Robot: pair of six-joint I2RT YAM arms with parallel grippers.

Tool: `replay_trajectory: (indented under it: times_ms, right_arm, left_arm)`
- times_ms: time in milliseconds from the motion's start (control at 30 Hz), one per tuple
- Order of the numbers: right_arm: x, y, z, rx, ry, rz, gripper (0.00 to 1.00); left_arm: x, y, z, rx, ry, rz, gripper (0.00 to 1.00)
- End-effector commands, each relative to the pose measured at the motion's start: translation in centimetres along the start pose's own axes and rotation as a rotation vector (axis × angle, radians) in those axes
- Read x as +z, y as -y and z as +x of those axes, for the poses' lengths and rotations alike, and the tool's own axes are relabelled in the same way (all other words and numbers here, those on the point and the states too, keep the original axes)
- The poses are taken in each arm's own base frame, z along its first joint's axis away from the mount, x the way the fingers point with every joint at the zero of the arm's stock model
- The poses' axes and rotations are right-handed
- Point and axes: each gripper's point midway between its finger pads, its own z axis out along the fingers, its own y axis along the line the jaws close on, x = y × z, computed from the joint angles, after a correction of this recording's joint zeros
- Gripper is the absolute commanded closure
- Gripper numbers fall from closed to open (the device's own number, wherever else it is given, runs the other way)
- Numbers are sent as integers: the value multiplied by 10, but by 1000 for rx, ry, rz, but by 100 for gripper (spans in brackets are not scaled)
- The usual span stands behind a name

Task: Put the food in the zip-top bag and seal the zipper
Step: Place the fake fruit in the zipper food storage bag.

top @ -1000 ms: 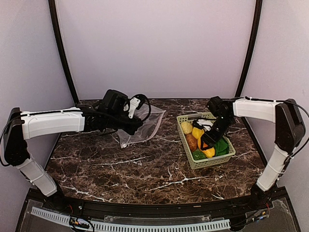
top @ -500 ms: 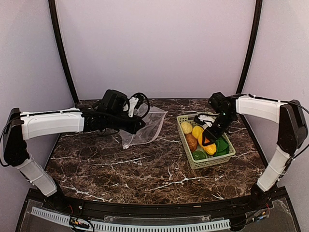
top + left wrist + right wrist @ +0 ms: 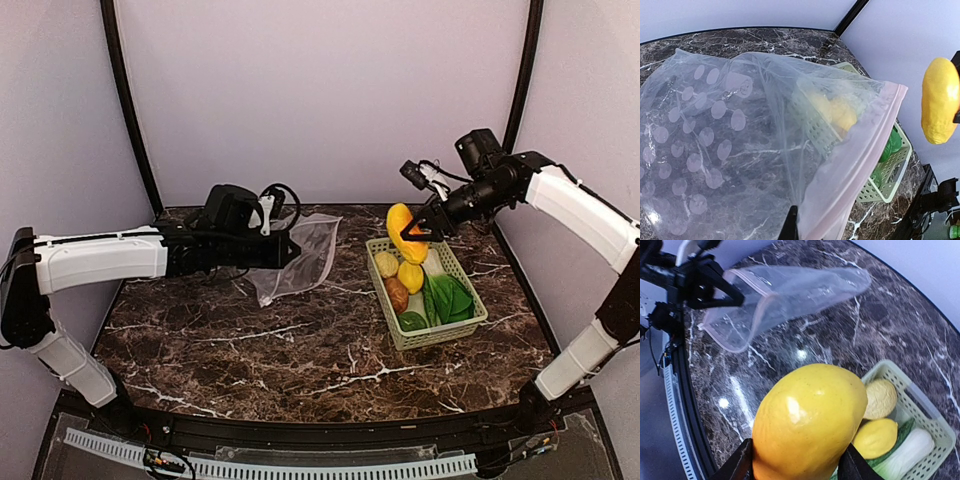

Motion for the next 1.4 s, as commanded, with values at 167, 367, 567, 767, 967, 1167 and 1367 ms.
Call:
replay_trajectory:
  times_ms: [167, 367, 567, 767, 967, 1167, 1367]
  right_arm:
    - [2, -92, -74, -92, 155, -353, 65]
    - [19, -111, -81, -63, 125, -436, 66]
    - [17, -113, -99, -11, 141, -465, 65]
    - [39, -84, -92, 99, 97, -318, 64]
    - [52, -74, -77, 174, 59, -287, 63]
    - [65, -59, -69, 217, 32, -220, 65]
    - [80, -47, -66, 260, 7, -186, 66]
  left_arm:
    - [-2, 43, -57, -18, 131, 50, 99]
    - [4, 65, -69, -8, 163, 84, 99]
    - [5, 86, -63, -6, 164, 118, 99]
    - [-10, 99, -63, 30, 245, 87, 99]
    - [-24, 95, -63, -4, 332, 53, 99]
    - [-29, 93, -63, -26, 375, 48, 99]
    - [-20, 101, -58, 40, 355, 51, 99]
